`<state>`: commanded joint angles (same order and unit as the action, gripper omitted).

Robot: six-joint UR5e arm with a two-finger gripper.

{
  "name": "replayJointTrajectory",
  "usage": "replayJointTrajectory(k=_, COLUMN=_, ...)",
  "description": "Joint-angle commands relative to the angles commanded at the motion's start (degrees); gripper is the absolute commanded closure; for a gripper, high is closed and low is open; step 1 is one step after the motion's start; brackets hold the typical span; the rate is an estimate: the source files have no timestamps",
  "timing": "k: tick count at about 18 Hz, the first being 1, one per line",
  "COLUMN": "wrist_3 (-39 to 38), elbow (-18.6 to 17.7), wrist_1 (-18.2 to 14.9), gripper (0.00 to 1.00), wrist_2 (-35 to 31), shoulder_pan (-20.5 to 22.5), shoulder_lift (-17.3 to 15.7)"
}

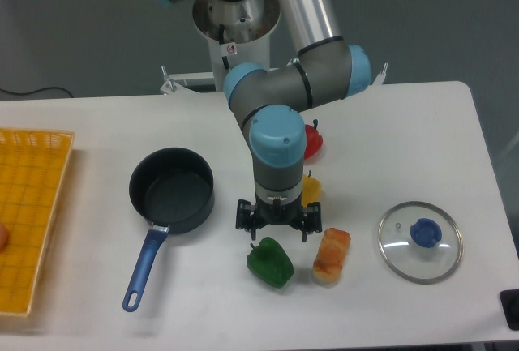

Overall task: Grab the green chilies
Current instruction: 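Lower the open gripper over the green bell pepper, then close the gripper around the green bell pepper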

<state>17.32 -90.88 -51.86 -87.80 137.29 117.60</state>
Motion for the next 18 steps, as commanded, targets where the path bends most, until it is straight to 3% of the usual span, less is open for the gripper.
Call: replayJointTrajectory(k=18, wrist_3=-5.8, elbow=0.1, wrist_1=3.4, gripper=0.0, wrist_2=-2.5, shoulder_pan=-1.9, shoulder_lift=4.7)
